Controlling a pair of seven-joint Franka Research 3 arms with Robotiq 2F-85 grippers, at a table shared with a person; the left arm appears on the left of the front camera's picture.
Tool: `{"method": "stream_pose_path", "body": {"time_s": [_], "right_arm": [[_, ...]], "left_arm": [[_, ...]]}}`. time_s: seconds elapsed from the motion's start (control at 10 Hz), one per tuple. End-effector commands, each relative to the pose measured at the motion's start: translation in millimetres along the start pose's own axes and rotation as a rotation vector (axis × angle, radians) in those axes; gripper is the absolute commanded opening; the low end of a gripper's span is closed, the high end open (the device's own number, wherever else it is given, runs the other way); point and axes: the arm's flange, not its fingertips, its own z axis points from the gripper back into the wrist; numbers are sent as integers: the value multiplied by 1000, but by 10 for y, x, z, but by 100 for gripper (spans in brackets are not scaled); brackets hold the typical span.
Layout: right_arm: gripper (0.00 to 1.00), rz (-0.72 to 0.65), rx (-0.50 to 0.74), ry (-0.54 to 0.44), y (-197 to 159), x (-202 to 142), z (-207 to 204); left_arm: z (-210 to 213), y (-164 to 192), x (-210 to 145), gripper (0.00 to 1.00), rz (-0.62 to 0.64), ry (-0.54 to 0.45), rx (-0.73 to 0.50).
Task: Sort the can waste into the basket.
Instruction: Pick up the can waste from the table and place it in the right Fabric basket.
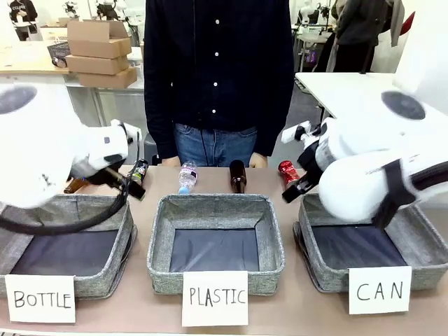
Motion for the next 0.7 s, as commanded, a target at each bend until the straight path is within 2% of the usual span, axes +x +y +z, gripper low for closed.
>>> {"method": "stream_pose_path", "body": {"time_s": [0.0, 0.1, 0.2, 0.3, 0.4, 0.5, 0.6], "right_arm": [[100, -87, 33, -16, 29, -8, 859], [100, -104, 34, -46, 18, -91, 1081], [100, -90, 57, -81, 39, -191, 1223], [100, -62, 17, -32, 6, 106, 742], [100, -62, 17, -32, 6, 106, 742], [100, -76, 24, -61, 5, 86, 1172], [100, -193, 161, -122, -72, 58, 1229]], "left_arm": [[991, -296, -16, 100, 59, -34, -23], [1202, -358, -104, 100, 82, -50, 35], [1303, -429, -195, 100, 42, -96, -24], [863, -243, 164, 100, 45, -47, 6], [863, -243, 164, 100, 45, -47, 6], [1327, -367, 144, 100, 42, -80, 8], [1342, -311, 102, 100, -5, -52, -169]]}}
